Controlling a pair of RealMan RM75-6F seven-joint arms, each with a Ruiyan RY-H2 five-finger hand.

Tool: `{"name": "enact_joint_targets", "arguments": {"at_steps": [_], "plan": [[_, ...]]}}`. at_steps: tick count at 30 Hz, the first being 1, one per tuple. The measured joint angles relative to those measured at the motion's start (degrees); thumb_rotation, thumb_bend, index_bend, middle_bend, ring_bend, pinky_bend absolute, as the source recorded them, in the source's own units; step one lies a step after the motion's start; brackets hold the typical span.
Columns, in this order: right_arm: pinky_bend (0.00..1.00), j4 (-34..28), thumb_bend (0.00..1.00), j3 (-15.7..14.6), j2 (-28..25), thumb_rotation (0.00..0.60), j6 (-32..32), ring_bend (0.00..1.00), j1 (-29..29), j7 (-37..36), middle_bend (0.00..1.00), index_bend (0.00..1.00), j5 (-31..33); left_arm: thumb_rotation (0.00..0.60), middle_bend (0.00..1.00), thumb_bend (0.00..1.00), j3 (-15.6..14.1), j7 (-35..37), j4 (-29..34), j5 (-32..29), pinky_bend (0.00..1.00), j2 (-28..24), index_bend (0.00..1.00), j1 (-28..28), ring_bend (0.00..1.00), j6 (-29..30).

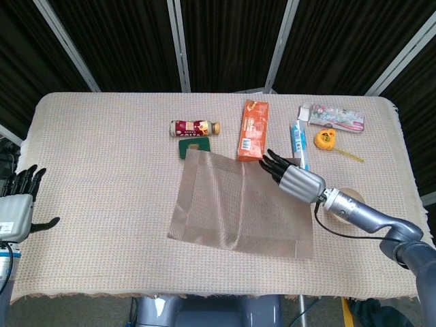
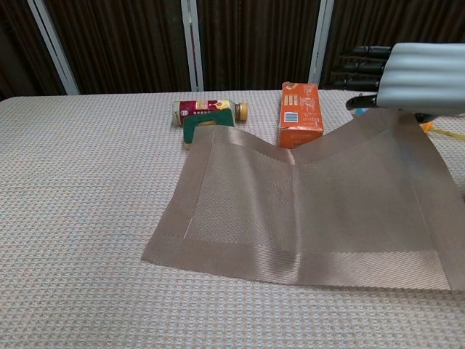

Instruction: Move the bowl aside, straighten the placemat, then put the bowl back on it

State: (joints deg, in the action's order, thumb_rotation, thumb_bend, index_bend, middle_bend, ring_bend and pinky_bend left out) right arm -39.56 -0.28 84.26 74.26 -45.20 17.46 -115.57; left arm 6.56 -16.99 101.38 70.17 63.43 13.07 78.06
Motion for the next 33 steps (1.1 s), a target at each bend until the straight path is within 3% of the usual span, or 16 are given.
{"name": "enact_joint_targets", "arguments": {"at_steps": [4, 7, 16, 23, 27, 33], "plan": [[0.00, -2.16, 0.00, 2.63, 0.31, 0.600, 2.74, 0.00, 3.69, 0.11, 0.00, 0.00, 5.57, 0.600, 0.00, 0.00, -0.28, 0.32, -0.94, 0.72, 0.00, 0.36, 0.00, 0.41, 0.00, -0.82], [0.00, -7.48, 0.00, 4.03, -0.71, 0.600, 4.29, 0.00, 6.84, -0.76, 0.00, 0.00, 9.70, 0.600, 0.00, 0.00, -0.61, 1.41, -1.63, 2.06, 0.00, 0.61, 0.00, 0.73, 0.00, -1.43], [0.00, -33.42, 0.00, 5.78, -10.15, 0.600, 7.70, 0.00, 17.56, -4.72, 0.00, 0.00, 20.33, 0.600, 0.00, 0.00, -2.28, 4.10, -4.50, 9.16, 0.00, 2.79, 0.02, 2.23, 0.00, -2.64], [0.00, -51.13, 0.00, 4.41, -18.80, 0.600, 12.26, 0.00, 28.32, -8.27, 0.00, 0.00, 27.23, 0.600, 0.00, 0.05, -3.80, 7.69, -10.92, 17.33, 0.00, 8.61, 0.18, 6.94, 0.00, -6.78], [0.00, -55.01, 0.00, 3.01, -20.18, 0.600, 14.07, 0.00, 32.47, -10.29, 0.00, 0.00, 30.25, 0.600, 0.00, 0.10, -4.33, 8.65, -15.52, 20.84, 0.00, 13.14, 0.25, 10.37, 0.00, -9.73], [0.00, -55.40, 0.00, 1.78, -18.85, 0.600, 15.84, 0.00, 35.06, -11.02, 0.00, 0.00, 30.62, 0.600, 0.00, 0.12, -4.63, 8.89, -21.58, 22.60, 0.00, 19.44, 0.29, 13.96, 0.00, -13.38]]}}
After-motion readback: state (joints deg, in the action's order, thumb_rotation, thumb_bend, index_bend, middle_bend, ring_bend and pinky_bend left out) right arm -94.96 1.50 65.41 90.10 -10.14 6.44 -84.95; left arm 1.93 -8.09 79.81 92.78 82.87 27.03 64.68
